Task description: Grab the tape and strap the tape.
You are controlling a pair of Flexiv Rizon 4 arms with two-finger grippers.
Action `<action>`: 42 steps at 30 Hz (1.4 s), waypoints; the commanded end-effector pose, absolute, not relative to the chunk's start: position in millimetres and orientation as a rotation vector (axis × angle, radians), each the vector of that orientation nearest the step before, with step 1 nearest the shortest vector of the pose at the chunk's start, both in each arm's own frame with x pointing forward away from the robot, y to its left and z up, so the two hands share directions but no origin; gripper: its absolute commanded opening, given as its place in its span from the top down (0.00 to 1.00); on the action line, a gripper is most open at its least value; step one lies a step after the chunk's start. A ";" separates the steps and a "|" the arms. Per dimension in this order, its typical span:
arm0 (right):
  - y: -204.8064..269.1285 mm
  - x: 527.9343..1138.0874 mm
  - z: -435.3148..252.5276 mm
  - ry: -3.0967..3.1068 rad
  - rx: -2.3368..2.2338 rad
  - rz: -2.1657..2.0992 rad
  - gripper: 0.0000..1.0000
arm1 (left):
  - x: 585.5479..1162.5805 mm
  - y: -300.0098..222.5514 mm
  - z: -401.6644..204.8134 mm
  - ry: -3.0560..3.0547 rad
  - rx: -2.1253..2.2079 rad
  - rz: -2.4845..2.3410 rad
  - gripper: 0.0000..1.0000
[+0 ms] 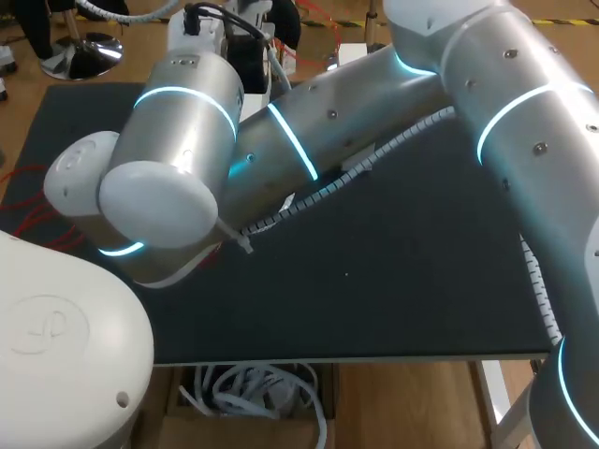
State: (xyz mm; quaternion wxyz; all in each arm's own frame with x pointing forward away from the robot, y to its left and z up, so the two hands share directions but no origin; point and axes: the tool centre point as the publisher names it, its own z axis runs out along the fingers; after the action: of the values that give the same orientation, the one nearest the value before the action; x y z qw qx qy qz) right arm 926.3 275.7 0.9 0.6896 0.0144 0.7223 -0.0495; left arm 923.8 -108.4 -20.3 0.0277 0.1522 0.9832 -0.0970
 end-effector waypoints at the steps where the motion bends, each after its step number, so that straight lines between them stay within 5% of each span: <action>1: 279.7 927.6 0.1 1.617 0.030 -0.116 1.00 | 923.4 -109.7 -18.7 3.038 0.471 -0.296 1.00; 17: 282.1 923.8 3.9 1.613 0.023 -0.116 1.00 | 923.4 -109.7 -18.7 3.038 0.471 -0.296 1.00; 24: 279.6 920.0 6.7 1.609 0.024 -0.125 0.76 | 923.4 -109.7 -18.7 3.038 0.471 -0.296 1.00; 26: 279.4 918.5 7.9 1.607 0.025 -0.126 0.77 | 923.4 -109.7 -18.7 3.038 0.471 -0.296 1.00; 28: 279.3 916.5 9.3 1.606 0.027 -0.126 0.89 | 923.4 -109.7 -18.7 3.038 0.471 -0.296 1.00; 32: 279.5 911.7 11.7 1.604 0.030 -0.122 0.84 | 923.4 -109.7 -18.7 3.038 0.471 -0.296 1.00; 34: 279.3 909.0 13.0 1.603 0.030 -0.119 0.89 | 923.4 -109.7 -18.7 3.038 0.471 -0.296 1.00; 42: 276.0 897.3 16.0 1.606 0.029 -0.109 0.77 | 923.4 -109.7 -18.7 3.038 0.471 -0.296 1.00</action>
State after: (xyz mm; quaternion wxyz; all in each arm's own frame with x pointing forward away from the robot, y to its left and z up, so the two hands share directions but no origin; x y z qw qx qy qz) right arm 903.1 278.0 13.0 0.6957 0.0158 0.7164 -0.0504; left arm 923.4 -109.7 -19.7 0.0277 0.1526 0.9831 -0.0976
